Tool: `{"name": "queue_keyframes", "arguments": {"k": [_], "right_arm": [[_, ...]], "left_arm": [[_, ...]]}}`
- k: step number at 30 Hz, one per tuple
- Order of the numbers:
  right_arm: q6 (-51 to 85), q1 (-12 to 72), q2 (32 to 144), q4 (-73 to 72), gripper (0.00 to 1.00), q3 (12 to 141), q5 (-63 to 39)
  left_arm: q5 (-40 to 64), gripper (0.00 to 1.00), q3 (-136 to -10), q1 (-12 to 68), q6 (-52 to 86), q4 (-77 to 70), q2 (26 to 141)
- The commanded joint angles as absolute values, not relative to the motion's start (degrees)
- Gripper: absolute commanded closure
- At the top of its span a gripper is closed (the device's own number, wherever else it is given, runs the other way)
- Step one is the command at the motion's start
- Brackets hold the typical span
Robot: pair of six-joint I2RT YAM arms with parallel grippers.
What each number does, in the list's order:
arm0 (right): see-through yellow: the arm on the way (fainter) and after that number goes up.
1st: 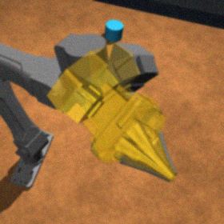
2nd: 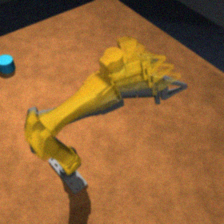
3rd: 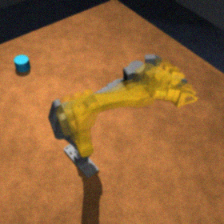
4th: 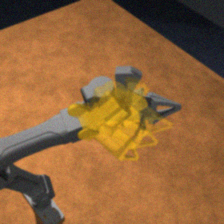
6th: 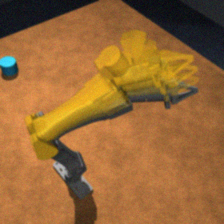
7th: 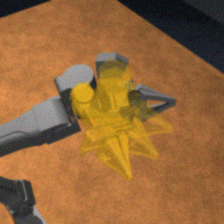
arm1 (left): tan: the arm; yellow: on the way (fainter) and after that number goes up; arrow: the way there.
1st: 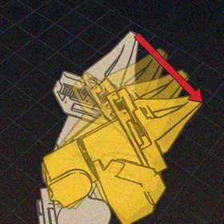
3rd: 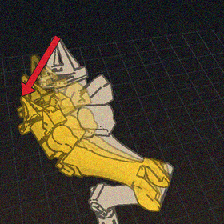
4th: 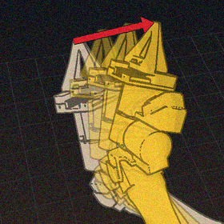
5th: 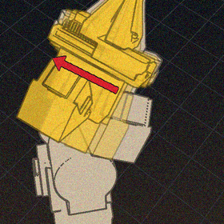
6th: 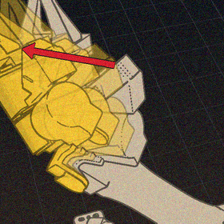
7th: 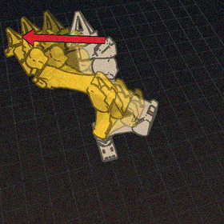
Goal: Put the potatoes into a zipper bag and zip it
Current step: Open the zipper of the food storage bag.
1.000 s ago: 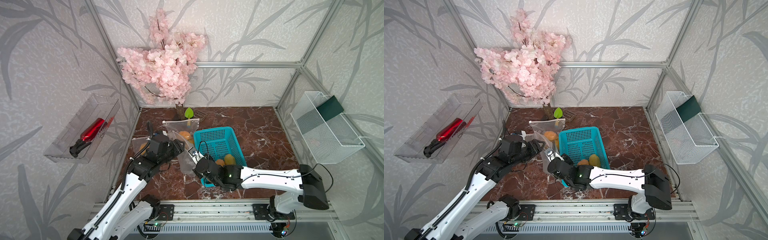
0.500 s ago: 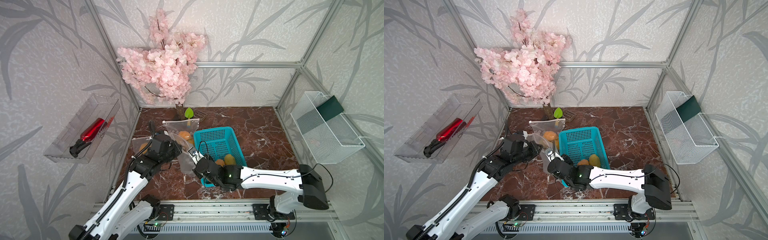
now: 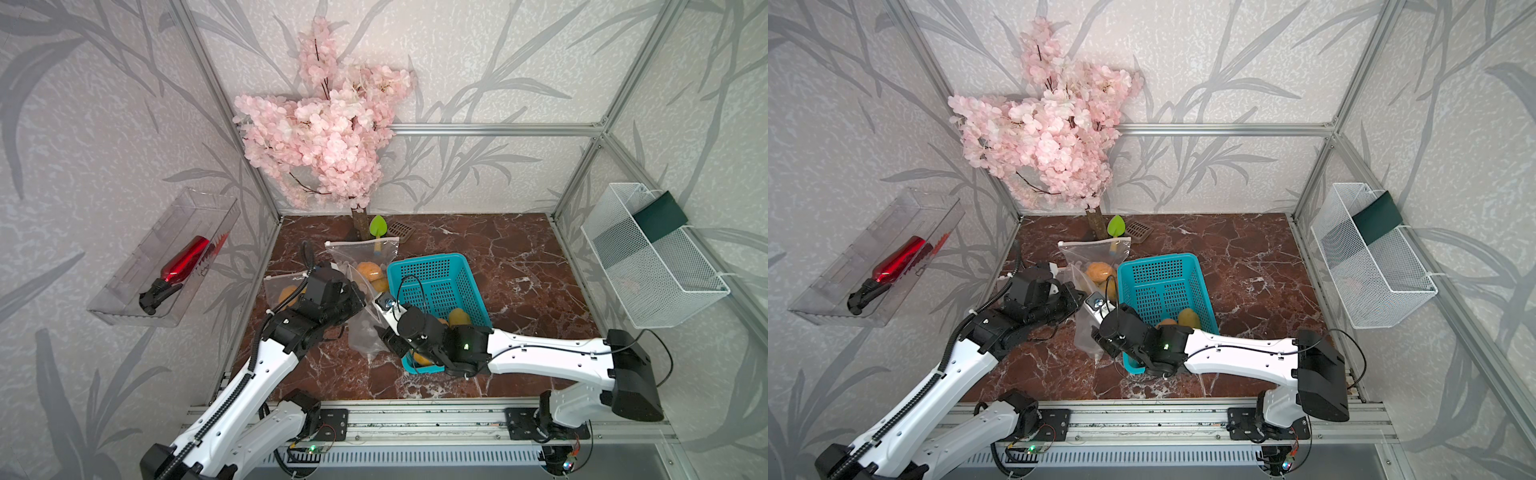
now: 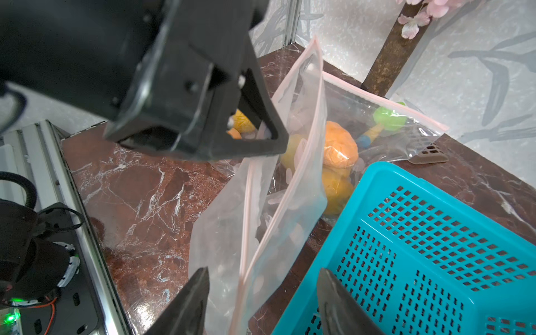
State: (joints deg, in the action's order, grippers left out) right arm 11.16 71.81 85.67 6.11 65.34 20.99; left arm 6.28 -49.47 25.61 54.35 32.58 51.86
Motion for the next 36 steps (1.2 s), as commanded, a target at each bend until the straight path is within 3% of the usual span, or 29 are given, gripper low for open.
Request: {"name": "queue_keyframes", "arguments": {"k": [1, 10, 17, 21, 29, 36], "right_arm": [[12.6, 69.2, 85.6, 7.7, 0.39, 68.5, 15.4], [14.3, 64.6, 93.4, 10.3, 0.4, 75.0, 11.3], [14.6, 63.8, 97.5, 13.9, 0.45, 79.3, 14.5], [14.9, 63.1, 97.4, 15.2, 0.54, 78.9, 17.7], [16.8, 59.0, 93.8, 12.1, 0.78, 71.6, 13.8], [17.4, 59.0, 92.0, 10.6, 0.92, 68.9, 11.7]], "left_arm": [[6.0, 1.0, -51.4, 26.0, 53.4, 33.4, 51.7], [6.1, 1.0, -52.3, 26.3, 53.3, 34.1, 51.3], [5.6, 1.0, -53.0, 26.4, 52.9, 35.8, 50.5], [4.0, 1.0, -54.0, 26.4, 52.2, 39.1, 49.8], [1.6, 1.0, -55.9, 26.5, 50.6, 46.6, 46.6], [5.1, 1.0, -55.6, 26.5, 50.2, 47.1, 47.2]]}}
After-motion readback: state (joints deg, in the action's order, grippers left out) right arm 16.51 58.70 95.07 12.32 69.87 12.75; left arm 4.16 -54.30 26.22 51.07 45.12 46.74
